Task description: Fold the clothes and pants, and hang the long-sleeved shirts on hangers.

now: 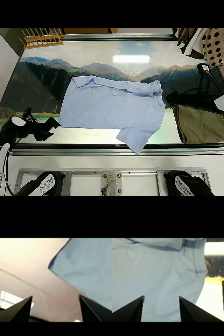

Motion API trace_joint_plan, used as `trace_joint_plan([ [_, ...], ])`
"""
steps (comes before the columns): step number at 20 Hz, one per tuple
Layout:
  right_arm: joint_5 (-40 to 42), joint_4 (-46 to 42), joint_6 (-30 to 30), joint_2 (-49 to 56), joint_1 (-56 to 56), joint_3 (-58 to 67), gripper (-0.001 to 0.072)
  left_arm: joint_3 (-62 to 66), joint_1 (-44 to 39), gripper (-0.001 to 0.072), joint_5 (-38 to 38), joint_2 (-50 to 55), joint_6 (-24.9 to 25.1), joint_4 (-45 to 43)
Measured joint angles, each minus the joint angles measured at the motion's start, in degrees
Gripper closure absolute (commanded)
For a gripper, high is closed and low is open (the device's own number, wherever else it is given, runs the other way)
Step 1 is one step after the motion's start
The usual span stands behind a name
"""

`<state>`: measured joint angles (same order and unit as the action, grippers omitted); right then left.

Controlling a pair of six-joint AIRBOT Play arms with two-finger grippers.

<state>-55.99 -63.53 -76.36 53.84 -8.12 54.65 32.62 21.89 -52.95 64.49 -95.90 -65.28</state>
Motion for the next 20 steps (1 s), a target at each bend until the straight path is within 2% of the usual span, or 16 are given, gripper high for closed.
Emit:
trace_joint_plan([
  [6,0.0,2.7,0.0,-1.0,0.0,-1.3,0.0242,0.4,-4.2,0.0102,7.4,5.2,0.3,6.8],
  [7,0.0,2.8,0.0,-1.1,0.0,-1.4,0.0242,1.7,-5.4,0.0145,8.2,6.7,0.3,7.2],
  [8,0.0,2.9,0.0,-1.1,0.0,-1.5,0.0241,2.9,-6.4,0.0382,9.1,7.9,0.0,7.4],
  [9,0.0,2.9,0.0,-1.1,0.0,-1.7,0.0241,4.2,-7.2,0.0552,9.7,9.3,-0.3,7.4],
  [10,-0.2,2.6,0.0,-1.2,-0.2,-1.9,0.0241,5.4,-7.8,0.0687,9.8,10.3,-0.6,7.1],
  [15,-3.5,0.2,-2.4,-0.5,-5.7,-7.2,0.0240,8.5,-8.9,0.0696,10.3,9.8,-1.1,5.8],
  [18,-4.5,-0.2,-5.3,2.8,-11.4,-14.1,0.0240,8.9,-9.1,0.0697,9.4,8.2,-0.2,4.1],
  [20,-4.1,1.3,-5.2,6.2,-13.5,-18.2,0.0240,9.0,-9.1,0.0697,8.9,7.7,0.4,3.5],
])
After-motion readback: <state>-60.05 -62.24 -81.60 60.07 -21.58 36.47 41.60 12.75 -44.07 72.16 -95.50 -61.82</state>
